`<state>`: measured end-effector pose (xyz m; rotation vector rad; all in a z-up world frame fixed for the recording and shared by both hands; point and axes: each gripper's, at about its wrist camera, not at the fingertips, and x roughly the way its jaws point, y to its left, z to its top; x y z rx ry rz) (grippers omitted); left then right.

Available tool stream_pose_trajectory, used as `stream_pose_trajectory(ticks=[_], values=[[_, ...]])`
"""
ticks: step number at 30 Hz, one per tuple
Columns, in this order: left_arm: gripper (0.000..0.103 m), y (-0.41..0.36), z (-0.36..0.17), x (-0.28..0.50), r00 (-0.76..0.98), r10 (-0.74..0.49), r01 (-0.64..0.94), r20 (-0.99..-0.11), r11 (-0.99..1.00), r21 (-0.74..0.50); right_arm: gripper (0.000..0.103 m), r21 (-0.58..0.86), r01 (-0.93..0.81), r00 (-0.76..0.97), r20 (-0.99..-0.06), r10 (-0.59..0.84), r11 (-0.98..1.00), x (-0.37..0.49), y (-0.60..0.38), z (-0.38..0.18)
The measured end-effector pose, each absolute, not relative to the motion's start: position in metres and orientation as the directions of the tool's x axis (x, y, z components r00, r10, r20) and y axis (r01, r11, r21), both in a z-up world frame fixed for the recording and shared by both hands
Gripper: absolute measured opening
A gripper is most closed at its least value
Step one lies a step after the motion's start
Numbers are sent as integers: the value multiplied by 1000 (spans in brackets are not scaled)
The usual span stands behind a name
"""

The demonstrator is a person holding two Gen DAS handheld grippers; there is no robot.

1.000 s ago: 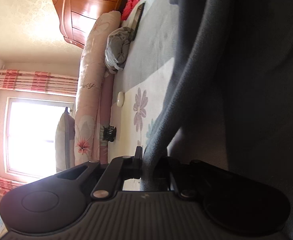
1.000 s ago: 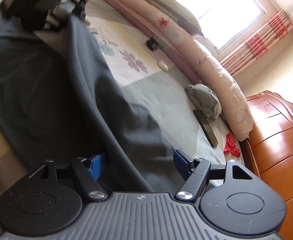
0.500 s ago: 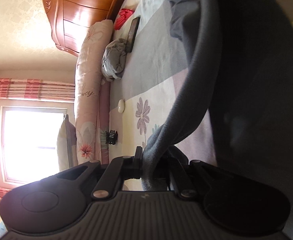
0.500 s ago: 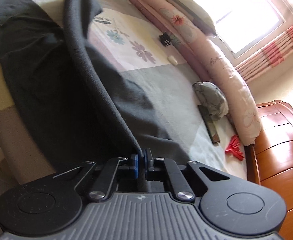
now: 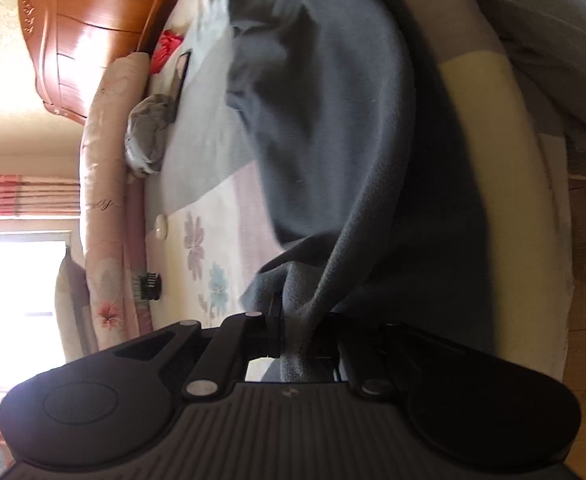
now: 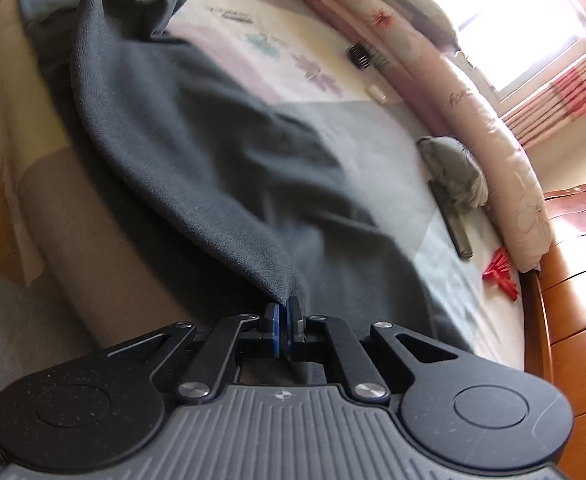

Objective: Fold clothes
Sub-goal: 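Fold the held pants over with both grippers toward the waistband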

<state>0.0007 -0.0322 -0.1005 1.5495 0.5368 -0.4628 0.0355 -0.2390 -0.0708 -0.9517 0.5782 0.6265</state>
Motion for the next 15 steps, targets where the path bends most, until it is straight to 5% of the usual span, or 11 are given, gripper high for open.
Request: stream_pose_trajectory(ticks=[10,15], values=[[12,-20,-109,-3,756,87,649,-648,23,760,8,-433,-725,622,-746,238,535,37,-255,-72],[25,-6,-90,-7,667,80,718,-741,194,668,27,-250,-665,577,-770,273,704,44,-292,-59]])
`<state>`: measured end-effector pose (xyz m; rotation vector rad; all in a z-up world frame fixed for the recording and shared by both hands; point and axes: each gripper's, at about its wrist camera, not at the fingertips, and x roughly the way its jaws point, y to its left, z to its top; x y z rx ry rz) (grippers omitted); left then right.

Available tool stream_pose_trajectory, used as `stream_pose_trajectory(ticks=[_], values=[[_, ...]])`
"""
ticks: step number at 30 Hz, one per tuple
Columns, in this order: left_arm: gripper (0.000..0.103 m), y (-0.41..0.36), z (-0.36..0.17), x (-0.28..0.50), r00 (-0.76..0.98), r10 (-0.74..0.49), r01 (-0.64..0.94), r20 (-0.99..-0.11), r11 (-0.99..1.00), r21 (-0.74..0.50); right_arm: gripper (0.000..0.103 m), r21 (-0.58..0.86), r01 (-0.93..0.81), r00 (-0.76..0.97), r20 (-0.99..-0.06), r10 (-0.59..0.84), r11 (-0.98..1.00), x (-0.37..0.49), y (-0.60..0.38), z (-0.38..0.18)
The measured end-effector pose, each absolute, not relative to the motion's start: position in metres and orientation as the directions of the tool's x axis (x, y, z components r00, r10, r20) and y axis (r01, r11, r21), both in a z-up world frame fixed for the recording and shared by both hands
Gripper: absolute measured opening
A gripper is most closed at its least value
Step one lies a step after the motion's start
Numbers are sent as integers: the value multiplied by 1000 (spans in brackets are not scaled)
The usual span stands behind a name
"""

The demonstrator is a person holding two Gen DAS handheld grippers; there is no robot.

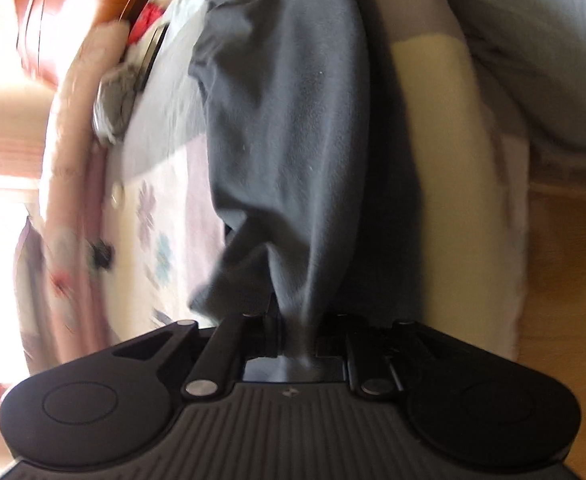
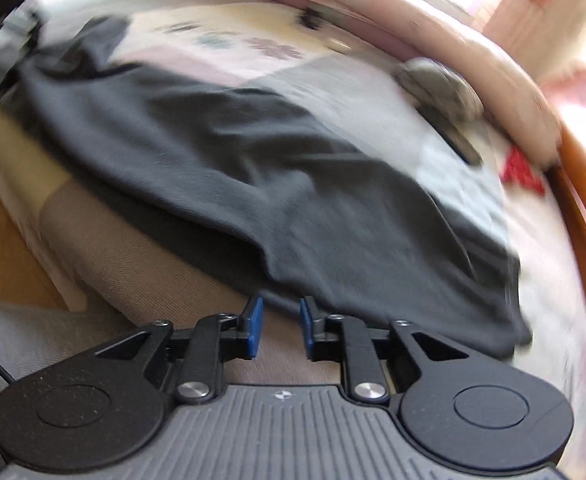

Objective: Fold clothes
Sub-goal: 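Fold the held pants over with both grippers toward the waistband, then open both grippers and withdraw from the folded sweatpants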

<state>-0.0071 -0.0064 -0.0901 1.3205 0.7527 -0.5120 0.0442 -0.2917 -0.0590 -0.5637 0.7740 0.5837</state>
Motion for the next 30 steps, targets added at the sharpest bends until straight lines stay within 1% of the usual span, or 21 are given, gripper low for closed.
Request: stream_pose_trajectory(ticks=[1,2,3,5,7,9,10,11,12,14,16,17,18,23,25,27,29,30], values=[[28,-2,-82,-5,631,68,737,-773,261,624,28,-209,-648,569,-773,282,733,46,-299,-57],[37,3,-73,-3,592,52,750,-804,328,574,31,-167,-628,560,-775,292,760,48,-306,-56],[41,7,-64,-1,566,33,752,-824,388,533,38,-121,-604,552,-776,304,788,51,-313,-54],[43,17,-46,4,521,-9,742,-853,497,449,45,-23,-551,540,-772,336,834,57,-327,-52],[47,17,-29,10,511,-80,718,-856,586,374,46,82,-497,532,-758,377,864,63,-339,-51],[58,17,-12,15,508,-153,688,-848,664,292,47,180,-444,529,-738,419,878,69,-351,-50],[61,14,-5,20,504,-205,681,-839,691,241,48,221,-420,531,-727,436,880,73,-355,-50],[69,10,-1,25,495,-261,677,-829,714,179,48,261,-397,533,-716,452,880,76,-360,-50],[72,5,2,29,481,-314,675,-819,728,118,48,290,-372,538,-707,459,882,80,-364,-50],[73,-11,0,42,446,-397,680,-802,733,15,48,342,-321,553,-689,468,883,85,-372,-51],[73,-25,-4,48,430,-443,687,-786,726,-34,48,389,-267,571,-673,470,882,88,-383,-52],[76,-35,-8,54,422,-455,688,-784,724,-49,48,413,-238,579,-666,470,879,90,-389,-53],[79,-44,-15,61,411,-458,683,-788,728,-67,48,438,-210,588,-658,471,874,92,-395,-55],[80,-71,-42,80,375,-479,624,-794,764,-166,47,583,-52,621,-617,484,811,107,-426,-74],[80,-76,-51,85,373,-480,592,-794,782,-195,47,609,1,632,-615,471,793,114,-433,-82],[81,-77,-57,88,395,-465,556,-792,808,-197,46,633,53,643,-613,459,772,121,-441,-91],[82,-76,-61,88,397,-466,543,-791,814,-207,45,661,71,663,-591,460,747,123,-446,-96],[82,-75,-63,88,400,-466,537,-789,817,-211,37,669,70,674,-579,459,740,123,-447,-97]])
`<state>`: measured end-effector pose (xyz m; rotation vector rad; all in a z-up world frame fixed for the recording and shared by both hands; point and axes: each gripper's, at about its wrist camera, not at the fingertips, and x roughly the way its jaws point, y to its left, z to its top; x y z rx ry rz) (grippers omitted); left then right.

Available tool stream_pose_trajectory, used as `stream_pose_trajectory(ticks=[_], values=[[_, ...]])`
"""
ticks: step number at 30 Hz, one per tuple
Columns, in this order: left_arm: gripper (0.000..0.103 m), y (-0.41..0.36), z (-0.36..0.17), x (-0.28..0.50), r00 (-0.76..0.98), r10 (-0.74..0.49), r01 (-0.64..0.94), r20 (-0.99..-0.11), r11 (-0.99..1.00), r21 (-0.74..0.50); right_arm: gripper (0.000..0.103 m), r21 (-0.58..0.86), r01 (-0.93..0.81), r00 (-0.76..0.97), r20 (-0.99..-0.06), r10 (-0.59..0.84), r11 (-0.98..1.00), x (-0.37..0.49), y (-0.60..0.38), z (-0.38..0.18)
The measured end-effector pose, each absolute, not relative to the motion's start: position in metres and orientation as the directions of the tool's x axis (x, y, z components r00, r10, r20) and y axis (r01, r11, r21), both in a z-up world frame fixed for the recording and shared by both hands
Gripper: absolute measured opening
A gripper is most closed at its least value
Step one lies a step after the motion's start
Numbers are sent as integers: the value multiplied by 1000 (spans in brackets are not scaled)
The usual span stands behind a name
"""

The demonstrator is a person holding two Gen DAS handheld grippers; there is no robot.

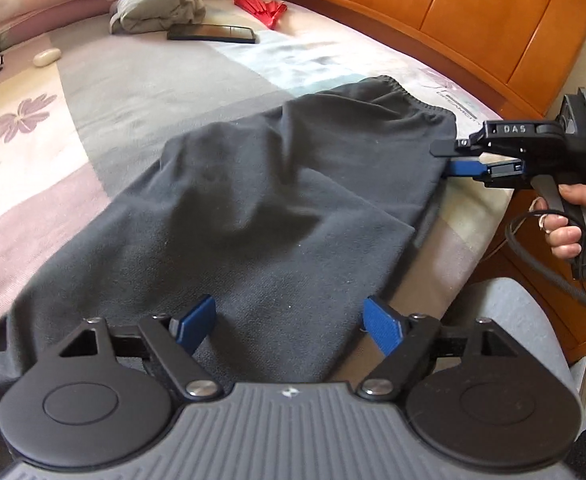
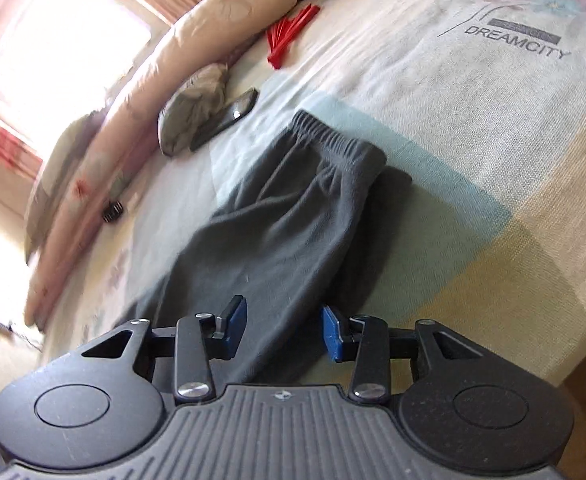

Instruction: Fold clothes

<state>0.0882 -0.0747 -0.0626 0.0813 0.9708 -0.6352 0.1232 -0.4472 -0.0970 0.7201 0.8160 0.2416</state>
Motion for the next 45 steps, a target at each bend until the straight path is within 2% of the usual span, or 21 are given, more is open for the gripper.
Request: stream_pose_trajectory(ticks=[1,2,8,12,15,17,21,26,33,42,45], values=[[83,-73,-64,88,403,-466,530,-788,821,-215,28,665,61,687,-569,452,744,123,-448,-96],[83,-72,-64,88,405,-467,523,-786,824,-220,6,661,53,699,-560,445,749,122,-449,-95],[84,-67,-59,81,421,-470,499,-776,834,-235,3,601,44,720,-572,392,798,116,-456,-84],[88,-68,-65,78,400,-466,508,-789,829,-233,4,582,86,670,-634,385,809,123,-458,-101],[88,-68,-65,75,415,-447,512,-792,835,-203,11,572,98,676,-639,367,815,114,-458,-94],[88,-66,-62,74,420,-462,522,-781,827,-209,12,568,89,692,-626,360,818,102,-457,-83],[89,-71,-53,72,476,-423,532,-771,837,-131,14,683,2,665,-546,510,730,87,-441,-71],[89,-79,-49,67,514,-393,548,-763,834,-61,16,802,-24,524,-498,691,596,96,-397,-91],[89,-88,-53,61,507,-367,605,-779,796,18,24,785,72,462,-573,677,616,93,-375,-112],[89,-122,-66,72,481,-396,689,-782,722,59,35,774,105,497,-585,641,624,84,-381,-108],[89,-128,-74,74,496,-348,689,-796,715,117,39,785,106,496,-574,651,611,84,-380,-107]])
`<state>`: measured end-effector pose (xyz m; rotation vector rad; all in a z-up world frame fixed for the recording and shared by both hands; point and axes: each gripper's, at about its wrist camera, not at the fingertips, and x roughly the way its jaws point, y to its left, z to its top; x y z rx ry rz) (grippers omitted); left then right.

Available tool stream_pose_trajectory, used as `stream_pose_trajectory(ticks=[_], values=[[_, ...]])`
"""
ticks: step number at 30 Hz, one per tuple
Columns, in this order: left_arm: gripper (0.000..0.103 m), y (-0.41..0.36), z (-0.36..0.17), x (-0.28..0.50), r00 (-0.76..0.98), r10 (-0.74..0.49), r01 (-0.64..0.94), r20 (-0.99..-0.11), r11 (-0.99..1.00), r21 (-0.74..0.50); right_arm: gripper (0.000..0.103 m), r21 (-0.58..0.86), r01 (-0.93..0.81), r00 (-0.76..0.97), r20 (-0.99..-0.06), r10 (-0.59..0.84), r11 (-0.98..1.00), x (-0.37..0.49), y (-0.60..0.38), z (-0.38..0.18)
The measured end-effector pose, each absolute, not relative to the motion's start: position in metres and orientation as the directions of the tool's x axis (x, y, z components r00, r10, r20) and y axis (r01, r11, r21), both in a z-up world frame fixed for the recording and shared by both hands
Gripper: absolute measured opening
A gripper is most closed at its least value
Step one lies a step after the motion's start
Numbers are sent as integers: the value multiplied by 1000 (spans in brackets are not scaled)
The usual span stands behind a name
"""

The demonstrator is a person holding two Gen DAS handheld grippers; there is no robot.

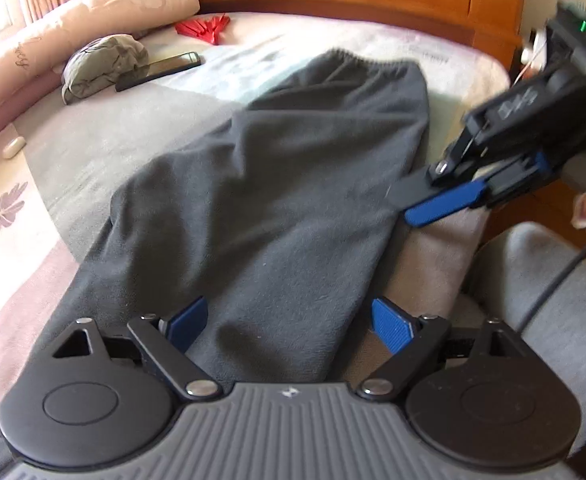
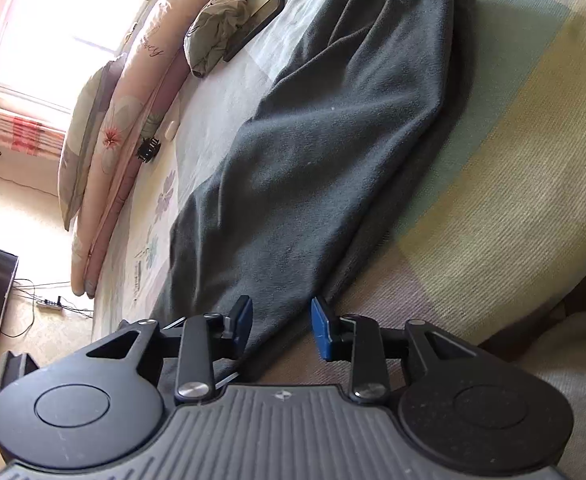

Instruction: Fold clothes

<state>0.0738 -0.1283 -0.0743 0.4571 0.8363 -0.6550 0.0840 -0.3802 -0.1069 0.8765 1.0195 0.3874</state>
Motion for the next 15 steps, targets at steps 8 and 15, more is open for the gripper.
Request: stream_pose_trajectory(ticks=[8,15], values=[[89,-109,-62,77,541,-342,636,-768,764,108,47,832,113,470,-526,709,543,84,-375,-111],[89,-91,-56,83,543,-370,600,-754,799,39,51,856,152,487,-500,716,495,89,-370,-120]])
